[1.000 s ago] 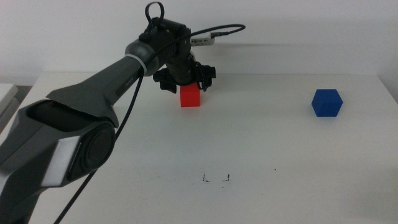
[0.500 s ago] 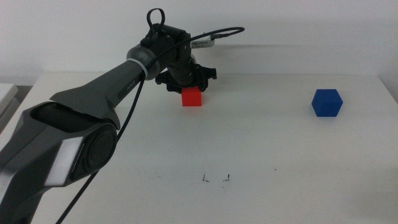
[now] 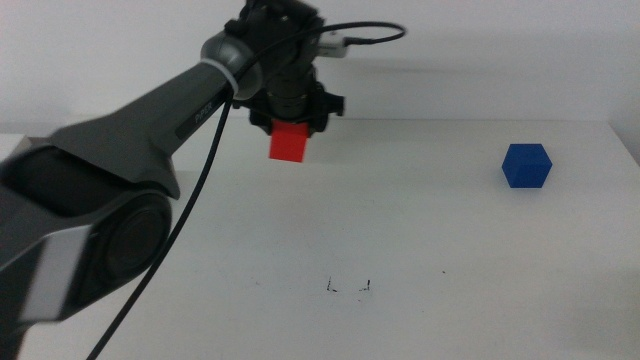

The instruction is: Stack red cubes first, then green, then blue cubes in a specific spot.

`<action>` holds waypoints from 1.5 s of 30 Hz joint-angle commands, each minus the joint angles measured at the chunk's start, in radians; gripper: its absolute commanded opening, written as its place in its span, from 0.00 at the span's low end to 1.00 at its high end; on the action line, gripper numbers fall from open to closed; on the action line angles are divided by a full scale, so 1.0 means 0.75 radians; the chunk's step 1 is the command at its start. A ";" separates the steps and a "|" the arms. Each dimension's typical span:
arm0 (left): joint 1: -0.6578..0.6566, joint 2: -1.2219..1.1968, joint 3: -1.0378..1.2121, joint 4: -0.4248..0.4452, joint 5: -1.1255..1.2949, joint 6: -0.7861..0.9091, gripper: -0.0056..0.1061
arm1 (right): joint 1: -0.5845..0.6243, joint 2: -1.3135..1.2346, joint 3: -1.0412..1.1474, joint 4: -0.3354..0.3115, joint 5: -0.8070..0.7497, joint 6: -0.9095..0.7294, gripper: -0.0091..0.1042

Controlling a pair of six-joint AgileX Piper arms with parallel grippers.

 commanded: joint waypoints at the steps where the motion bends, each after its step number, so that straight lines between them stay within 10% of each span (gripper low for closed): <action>1: -0.087 -0.139 0.156 0.024 0.019 -0.047 0.03 | -0.006 -0.006 0.005 -0.007 -0.014 -0.010 0.90; 6: -0.215 -0.485 0.676 0.180 -0.182 -0.308 0.03 | -0.006 -0.006 0.005 -0.007 -0.014 -0.010 0.90; 13: -0.239 -0.769 1.241 -0.080 -0.778 -0.403 0.03 | -0.006 -0.006 0.005 -0.007 -0.014 -0.010 0.90; 45: -0.362 -0.549 1.368 -0.054 -0.948 -0.577 0.03 | -0.006 -0.006 0.005 -0.007 -0.014 -0.010 0.90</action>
